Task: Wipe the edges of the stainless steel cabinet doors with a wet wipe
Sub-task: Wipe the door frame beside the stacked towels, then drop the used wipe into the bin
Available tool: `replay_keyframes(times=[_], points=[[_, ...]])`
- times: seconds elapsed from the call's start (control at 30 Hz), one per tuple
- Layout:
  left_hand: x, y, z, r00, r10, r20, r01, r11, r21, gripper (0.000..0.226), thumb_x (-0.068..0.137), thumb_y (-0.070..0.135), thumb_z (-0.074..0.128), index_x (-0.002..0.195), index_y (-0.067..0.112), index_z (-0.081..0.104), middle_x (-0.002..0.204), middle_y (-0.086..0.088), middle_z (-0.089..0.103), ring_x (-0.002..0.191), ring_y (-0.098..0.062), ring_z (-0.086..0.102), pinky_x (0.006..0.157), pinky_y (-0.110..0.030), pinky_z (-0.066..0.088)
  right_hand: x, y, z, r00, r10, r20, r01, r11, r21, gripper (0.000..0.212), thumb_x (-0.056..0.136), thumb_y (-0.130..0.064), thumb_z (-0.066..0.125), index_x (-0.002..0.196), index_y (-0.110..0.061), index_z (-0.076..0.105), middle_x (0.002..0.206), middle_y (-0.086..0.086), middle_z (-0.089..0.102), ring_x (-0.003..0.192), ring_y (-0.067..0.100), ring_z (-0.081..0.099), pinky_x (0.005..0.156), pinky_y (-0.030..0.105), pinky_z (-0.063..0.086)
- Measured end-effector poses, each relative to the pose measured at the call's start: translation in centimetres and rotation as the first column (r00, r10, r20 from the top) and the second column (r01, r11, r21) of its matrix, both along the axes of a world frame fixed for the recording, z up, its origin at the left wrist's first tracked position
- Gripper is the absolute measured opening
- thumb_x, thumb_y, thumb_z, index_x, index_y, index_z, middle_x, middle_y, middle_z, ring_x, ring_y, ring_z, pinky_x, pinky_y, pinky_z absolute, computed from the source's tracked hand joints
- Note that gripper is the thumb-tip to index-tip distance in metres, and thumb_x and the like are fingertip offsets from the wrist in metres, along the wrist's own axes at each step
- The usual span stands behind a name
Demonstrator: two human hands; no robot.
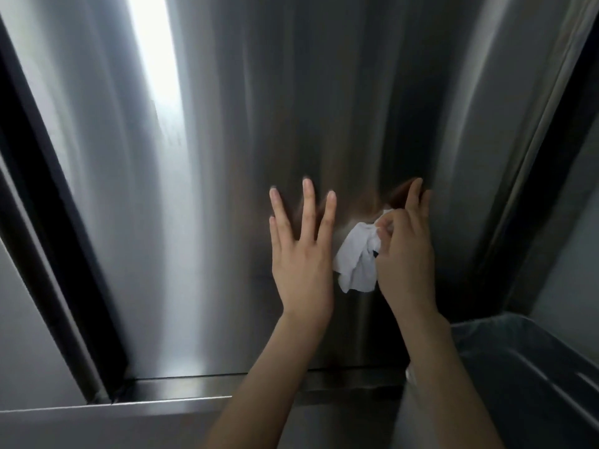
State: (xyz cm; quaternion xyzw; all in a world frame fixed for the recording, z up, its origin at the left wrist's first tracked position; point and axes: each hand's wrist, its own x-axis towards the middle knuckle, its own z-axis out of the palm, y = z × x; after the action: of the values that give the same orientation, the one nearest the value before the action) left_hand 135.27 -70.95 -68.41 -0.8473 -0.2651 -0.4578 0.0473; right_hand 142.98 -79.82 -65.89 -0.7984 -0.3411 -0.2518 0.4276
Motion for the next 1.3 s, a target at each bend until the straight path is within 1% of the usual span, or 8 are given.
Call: replay_keyframes(times=[0.3, 0.53, 0.63, 0.73, 0.8, 1.0, 1.1, 1.3], points=[[0.2, -0.8, 0.3, 0.994, 0.062, -0.09, -0.061, 0.998, 0.017, 0.064, 0.093, 0.009, 0.031, 0.154, 0.022, 0.016, 0.161, -0.008, 0.015, 0.145, -0.045, 0.012, 0.11, -0.046, 0.038, 0.2, -0.5, 0.3, 0.999, -0.004, -0.038, 0.005, 0.999, 0.035, 0.011, 0.096, -0.007, 0.045, 0.09, -0.007, 0.055, 0.159, -0.002, 0.001, 0.146, 0.016, 0.003, 0.111, 0.036, 0.034], [-3.5, -0.7, 2.2, 0.943, -0.054, -0.329, 0.043, 0.998, -0.039, 0.082, 0.062, 0.012, 0.087, 0.137, 0.016, 0.054, 0.153, -0.009, 0.038, 0.139, -0.046, 0.029, 0.097, -0.047, 0.049, -0.8, -2.2, 2.1, 0.991, -0.08, -0.104, 0.06, 0.982, -0.181, 0.008, 0.091, -0.015, 0.056, 0.084, -0.018, 0.057, 0.158, -0.005, 0.011, 0.141, 0.015, 0.024, 0.102, 0.021, 0.021], [-6.1, -0.5, 4.5, 0.869, -0.199, -0.454, 0.11, 0.97, -0.215, 0.071, 0.057, 0.015, 0.09, 0.124, 0.017, 0.067, 0.143, -0.009, 0.052, 0.137, -0.035, 0.036, 0.095, -0.045, 0.05, -1.7, -4.1, 5.5, 0.963, -0.092, -0.255, 0.018, 0.96, -0.278, 0.007, 0.091, -0.017, 0.058, 0.086, -0.021, 0.059, 0.134, -0.001, 0.051, 0.118, 0.013, 0.05, 0.092, 0.014, 0.032], [-7.6, -0.6, 8.5, 0.767, -0.336, -0.547, 0.122, 0.913, -0.39, 0.058, 0.095, 0.023, 0.056, 0.149, 0.029, 0.036, 0.158, 0.004, 0.031, 0.149, -0.015, 0.01, 0.117, -0.03, 0.024, -2.9, -6.4, 10.8, 0.94, -0.087, -0.329, -0.049, 0.922, -0.383, 0.007, 0.092, -0.016, 0.057, 0.088, -0.021, 0.06, 0.094, -0.003, 0.064, 0.087, 0.009, 0.058, 0.07, 0.013, 0.038], [-8.1, -0.9, 12.9, 0.716, -0.386, -0.581, 0.107, 0.884, -0.455, 0.054, 0.1, 0.029, 0.044, 0.152, 0.032, 0.026, 0.156, 0.009, 0.032, 0.146, -0.011, 0.021, 0.116, -0.024, 0.019, -3.8, -7.9, 15.3, 0.93, -0.091, -0.356, -0.073, 0.904, -0.421, 0.009, 0.093, -0.017, 0.056, 0.086, -0.019, 0.061, 0.088, -0.004, 0.064, 0.082, 0.009, 0.06, 0.068, 0.017, 0.043], [-9.9, -4.7, 28.2, 0.705, -0.446, -0.551, 0.254, 0.884, -0.392, 0.042, 0.079, 0.032, 0.059, 0.118, 0.023, 0.069, 0.101, 0.005, 0.072, 0.099, -0.019, 0.068, 0.086, -0.029, 0.051, -6.4, -13.3, 29.6, 0.912, -0.178, -0.37, -0.034, 0.866, -0.498, 0.01, 0.092, -0.018, 0.058, 0.09, -0.015, 0.067, 0.086, -0.001, 0.067, 0.072, 0.008, 0.055, 0.056, 0.011, 0.034], [-10.9, -6.5, 34.3, 0.57, -0.497, -0.654, 0.218, 0.859, -0.463, 0.054, 0.091, 0.032, 0.05, 0.145, 0.029, 0.04, 0.134, 0.007, 0.056, 0.133, -0.019, 0.042, 0.109, -0.029, 0.026, -8.1, -16.1, 36.3, 0.9, -0.218, -0.377, 0.01, 0.876, -0.483, 0.01, 0.09, -0.016, 0.06, 0.088, -0.011, 0.068, 0.085, 0.003, 0.068, 0.072, 0.016, 0.06, 0.061, 0.028, 0.049], [-14.5, -10.2, 45.8, 0.543, -0.518, -0.661, 0.189, 0.842, -0.506, 0.051, 0.097, 0.041, 0.039, 0.147, 0.033, 0.035, 0.14, 0.011, 0.049, 0.137, -0.014, 0.034, 0.11, -0.028, 0.021, -12.6, -21.0, 47.9, 0.858, -0.286, -0.427, 0.023, 0.852, -0.524, 0.012, 0.091, -0.017, 0.057, 0.089, -0.01, 0.066, 0.086, 0.004, 0.066, 0.075, 0.016, 0.058, 0.063, 0.025, 0.043]])
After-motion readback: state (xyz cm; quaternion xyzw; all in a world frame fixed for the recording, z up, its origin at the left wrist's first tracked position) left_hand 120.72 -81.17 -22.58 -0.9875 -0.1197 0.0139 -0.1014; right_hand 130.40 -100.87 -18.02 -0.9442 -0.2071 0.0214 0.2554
